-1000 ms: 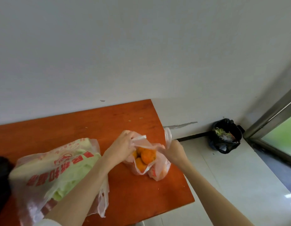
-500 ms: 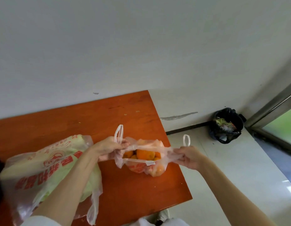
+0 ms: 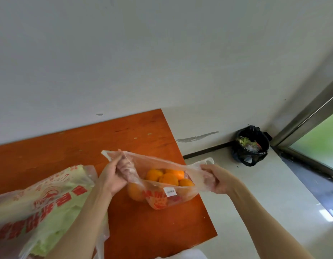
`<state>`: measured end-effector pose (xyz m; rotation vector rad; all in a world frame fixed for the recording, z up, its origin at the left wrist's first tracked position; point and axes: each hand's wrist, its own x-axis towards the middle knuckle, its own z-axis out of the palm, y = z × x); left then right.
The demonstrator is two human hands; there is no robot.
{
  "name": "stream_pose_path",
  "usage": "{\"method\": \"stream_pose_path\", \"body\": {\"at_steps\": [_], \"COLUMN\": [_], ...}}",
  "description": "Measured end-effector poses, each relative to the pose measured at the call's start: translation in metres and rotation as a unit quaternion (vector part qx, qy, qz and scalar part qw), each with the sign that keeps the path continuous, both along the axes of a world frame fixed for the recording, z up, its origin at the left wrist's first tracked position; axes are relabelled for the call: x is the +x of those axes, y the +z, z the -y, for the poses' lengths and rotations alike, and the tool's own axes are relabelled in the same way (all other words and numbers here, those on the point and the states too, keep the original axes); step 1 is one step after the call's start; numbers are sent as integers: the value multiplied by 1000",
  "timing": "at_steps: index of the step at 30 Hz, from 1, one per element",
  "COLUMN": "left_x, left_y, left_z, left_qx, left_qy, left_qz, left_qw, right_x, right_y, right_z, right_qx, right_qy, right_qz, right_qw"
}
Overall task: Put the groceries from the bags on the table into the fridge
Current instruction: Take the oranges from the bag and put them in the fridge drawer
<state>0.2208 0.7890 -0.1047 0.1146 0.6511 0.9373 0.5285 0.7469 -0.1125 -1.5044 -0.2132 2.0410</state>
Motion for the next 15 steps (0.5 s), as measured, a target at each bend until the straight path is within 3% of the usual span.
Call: {"method": "stream_pose_path", "body": {"at_steps": [2, 5, 10, 12, 13, 15], "left_x": [-4, -12, -4, 0, -1, -5], "left_y": [-15, -30, -16, -5, -2, 1], "left_z": [3, 11, 19, 18, 16, 13], "left_qx": [18, 23, -85, -129, -123, -55], "left_qy": [23, -32, -55, -66, -84, -101], "left_qz": [30, 37, -144, -299, -393, -591], "left_qw": [999, 999, 984, 943, 908, 799], "right_x": [0, 2, -4, -7, -7, -7], "right_y": [-5, -17, -17, -15, -16, -20], "right_z": [6, 10, 7, 6, 6, 6], "right_qx": [0, 18, -10, -12, 1, 38], "right_qy": [44, 12, -181, -210, -183, -122], "right_qz": [-15, -98, -149, -69, 18, 246], "right_qw": [999, 995, 972, 975, 983, 961]}}
